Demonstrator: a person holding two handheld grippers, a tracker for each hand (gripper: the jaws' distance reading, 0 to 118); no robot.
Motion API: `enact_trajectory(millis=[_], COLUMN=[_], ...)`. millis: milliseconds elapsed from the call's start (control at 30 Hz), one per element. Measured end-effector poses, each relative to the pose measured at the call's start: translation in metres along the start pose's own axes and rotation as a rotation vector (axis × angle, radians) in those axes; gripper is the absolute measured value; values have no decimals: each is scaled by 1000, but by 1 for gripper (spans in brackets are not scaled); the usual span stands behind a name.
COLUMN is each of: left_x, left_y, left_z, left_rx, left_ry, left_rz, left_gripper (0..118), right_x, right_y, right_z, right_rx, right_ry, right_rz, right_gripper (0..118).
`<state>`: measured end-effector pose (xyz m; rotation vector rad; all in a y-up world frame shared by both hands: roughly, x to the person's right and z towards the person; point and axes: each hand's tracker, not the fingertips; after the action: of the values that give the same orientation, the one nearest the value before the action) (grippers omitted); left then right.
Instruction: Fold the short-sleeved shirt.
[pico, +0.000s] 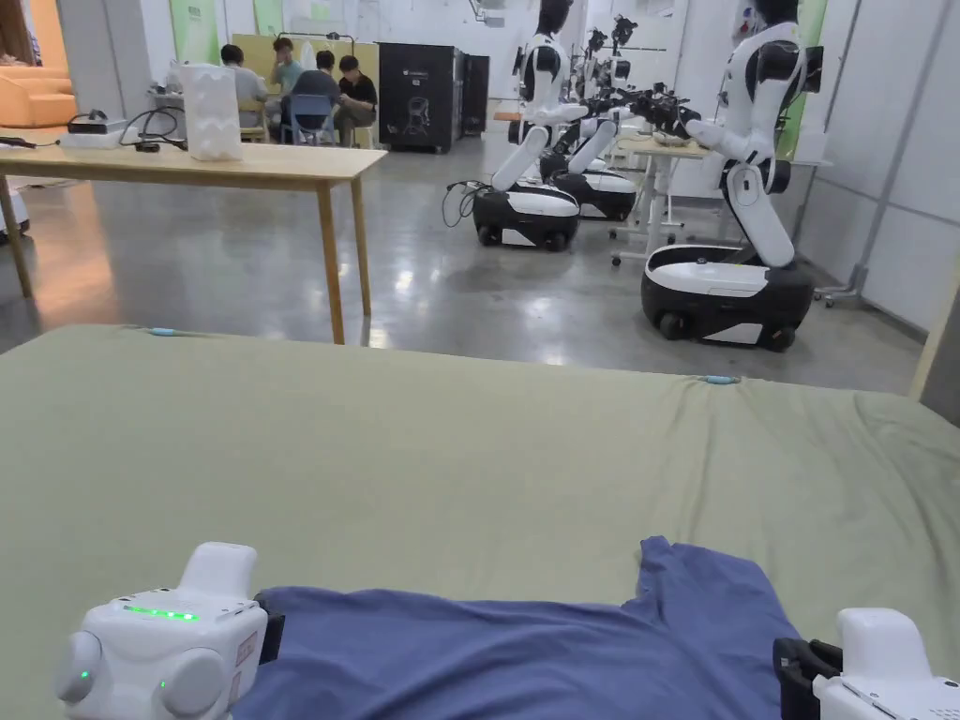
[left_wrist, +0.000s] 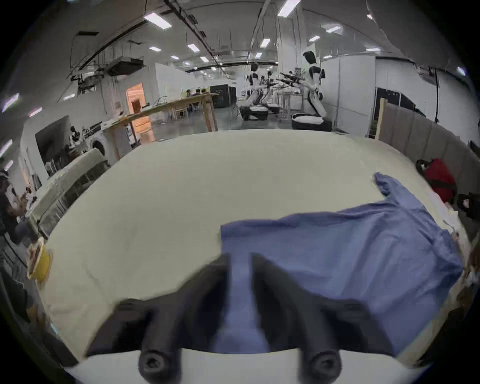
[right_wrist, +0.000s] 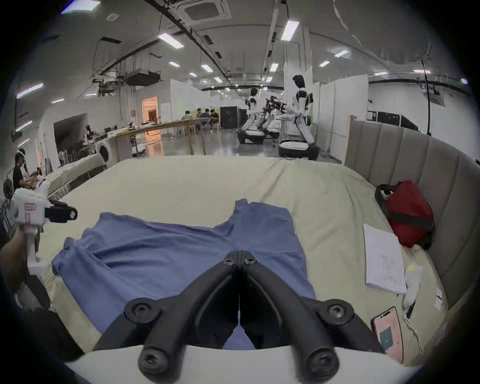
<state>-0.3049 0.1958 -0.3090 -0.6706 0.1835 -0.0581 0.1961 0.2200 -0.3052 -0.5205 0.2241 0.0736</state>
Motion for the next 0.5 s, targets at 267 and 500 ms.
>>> enact_trajectory(millis=[267,500], left_x=[10,12], left_y=[35,44], left_z=[-102,-132], left_rx=[-161,-272], left_ry=[58,-57], left_rz=[-97,-40], left_gripper=[115,77], right_x=[44,81], right_y=[18,44], right_z=[-60,-153], right_rx=[-93,-231], right_ry=[-60,-73], right_rz=[49,20], right_gripper=[1,117])
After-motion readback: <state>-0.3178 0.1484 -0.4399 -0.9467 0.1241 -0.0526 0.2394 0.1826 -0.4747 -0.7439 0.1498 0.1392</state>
